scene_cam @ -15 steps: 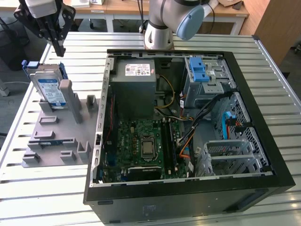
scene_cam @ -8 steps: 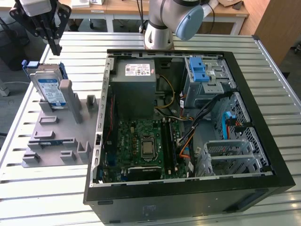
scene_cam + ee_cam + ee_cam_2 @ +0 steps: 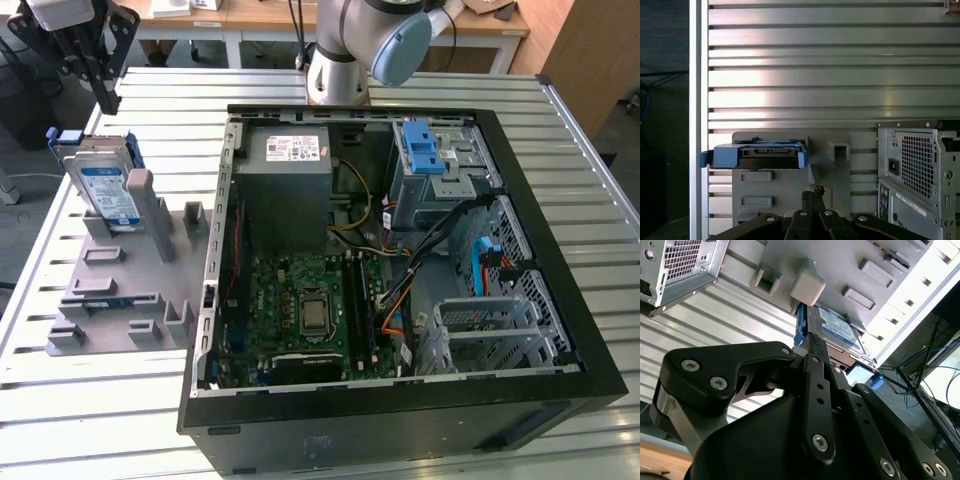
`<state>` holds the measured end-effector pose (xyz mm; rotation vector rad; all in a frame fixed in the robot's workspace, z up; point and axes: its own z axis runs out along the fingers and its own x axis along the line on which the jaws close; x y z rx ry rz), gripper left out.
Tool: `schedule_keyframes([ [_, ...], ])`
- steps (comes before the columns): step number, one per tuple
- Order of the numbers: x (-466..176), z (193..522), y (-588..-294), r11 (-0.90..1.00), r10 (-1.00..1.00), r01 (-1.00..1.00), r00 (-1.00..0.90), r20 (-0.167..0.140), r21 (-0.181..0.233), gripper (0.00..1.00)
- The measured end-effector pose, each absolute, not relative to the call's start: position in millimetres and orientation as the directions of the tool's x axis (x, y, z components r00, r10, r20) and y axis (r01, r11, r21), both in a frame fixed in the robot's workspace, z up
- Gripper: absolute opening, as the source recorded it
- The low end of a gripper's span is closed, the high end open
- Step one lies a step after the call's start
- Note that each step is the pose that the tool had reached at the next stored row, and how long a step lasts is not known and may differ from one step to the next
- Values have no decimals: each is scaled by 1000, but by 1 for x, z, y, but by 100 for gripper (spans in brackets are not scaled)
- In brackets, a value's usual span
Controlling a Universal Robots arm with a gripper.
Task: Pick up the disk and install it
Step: 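Reach for the disk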
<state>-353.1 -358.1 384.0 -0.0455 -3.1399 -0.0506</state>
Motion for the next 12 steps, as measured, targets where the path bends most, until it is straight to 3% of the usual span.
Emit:
schedule_keyframes([
  [12, -372, 383, -351, 999, 29, 29, -1000, 2, 32, 11],
])
